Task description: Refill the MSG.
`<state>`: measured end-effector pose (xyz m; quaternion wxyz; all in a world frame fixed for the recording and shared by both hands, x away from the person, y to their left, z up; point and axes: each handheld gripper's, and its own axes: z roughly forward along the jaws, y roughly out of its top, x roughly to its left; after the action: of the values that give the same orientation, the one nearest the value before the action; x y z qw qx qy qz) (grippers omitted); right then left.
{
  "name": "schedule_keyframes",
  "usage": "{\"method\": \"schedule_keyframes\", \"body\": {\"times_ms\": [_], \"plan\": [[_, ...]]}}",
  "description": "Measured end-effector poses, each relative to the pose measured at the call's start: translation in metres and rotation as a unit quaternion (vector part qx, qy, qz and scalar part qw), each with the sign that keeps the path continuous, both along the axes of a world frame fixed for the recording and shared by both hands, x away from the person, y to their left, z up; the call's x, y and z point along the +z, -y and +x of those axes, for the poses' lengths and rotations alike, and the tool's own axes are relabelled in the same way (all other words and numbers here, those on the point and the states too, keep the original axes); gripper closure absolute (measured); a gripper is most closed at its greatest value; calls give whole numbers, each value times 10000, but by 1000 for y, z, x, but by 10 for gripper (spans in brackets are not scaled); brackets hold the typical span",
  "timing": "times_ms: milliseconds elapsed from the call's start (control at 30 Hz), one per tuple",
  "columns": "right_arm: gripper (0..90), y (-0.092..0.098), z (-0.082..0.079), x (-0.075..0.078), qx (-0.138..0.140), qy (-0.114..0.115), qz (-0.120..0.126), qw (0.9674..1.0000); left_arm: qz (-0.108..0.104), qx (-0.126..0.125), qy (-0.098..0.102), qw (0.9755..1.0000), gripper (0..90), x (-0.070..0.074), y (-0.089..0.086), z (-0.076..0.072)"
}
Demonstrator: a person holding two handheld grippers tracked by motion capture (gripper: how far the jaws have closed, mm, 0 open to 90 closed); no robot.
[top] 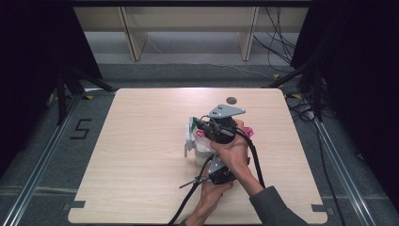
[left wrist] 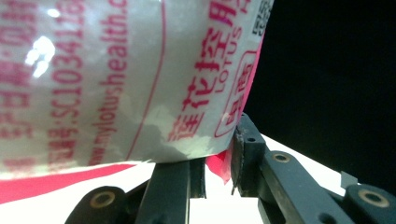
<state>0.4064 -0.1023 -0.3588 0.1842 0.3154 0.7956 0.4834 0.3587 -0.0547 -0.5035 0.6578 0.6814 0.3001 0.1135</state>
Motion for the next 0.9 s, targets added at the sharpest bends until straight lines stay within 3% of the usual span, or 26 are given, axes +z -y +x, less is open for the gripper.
{"method": "schedule_keyframes", "body": {"times_ms": [33,67,100,133,200,300,400,467,500,533,633,700,767,833,900], "plan": [[900,0,0,0,-41,-4,34,10000,-26,8,-23,10000,775,1,0,-1],[900,0,0,0,-53,40,110,9999,197,-59,66,9998,775,1,-3,0],[900,1,-1,2,14,-31,102,9999,240,16,46,9997,775,2,-3,0],[900,1,-2,2,20,-12,69,10000,46,43,-42,10000,775,2,-1,-2],[900,-1,-1,0,14,43,-31,10000,40,37,-58,10000,775,1,0,-2],[900,1,0,1,-7,-27,85,10000,-141,48,-45,9999,775,1,1,-1],[900,0,-1,1,39,-51,67,10000,-144,23,-41,9999,775,1,1,-2],[900,0,-2,1,17,-76,29,10000,21,60,-57,10000,775,2,-1,-2],[900,-1,-2,1,-17,-53,101,9999,-163,39,-21,9999,775,1,1,-1],[900,0,-1,2,45,-34,112,9999,-205,60,-39,9998,775,1,2,-1],[900,-2,-1,0,-21,3,-4,10000,-31,31,10,10000,775,0,0,0],[900,-1,0,2,49,62,-51,10000,-160,60,-29,9998,776,2,1,-1],[900,-2,-2,2,28,0,102,9999,-63,39,32,10000,775,2,-1,0],[900,-3,-1,1,97,85,-48,9999,-182,72,-48,9998,776,1,2,-1],[900,-2,-1,1,44,41,-37,10000,-142,58,-32,9999,775,1,0,-1]]}}
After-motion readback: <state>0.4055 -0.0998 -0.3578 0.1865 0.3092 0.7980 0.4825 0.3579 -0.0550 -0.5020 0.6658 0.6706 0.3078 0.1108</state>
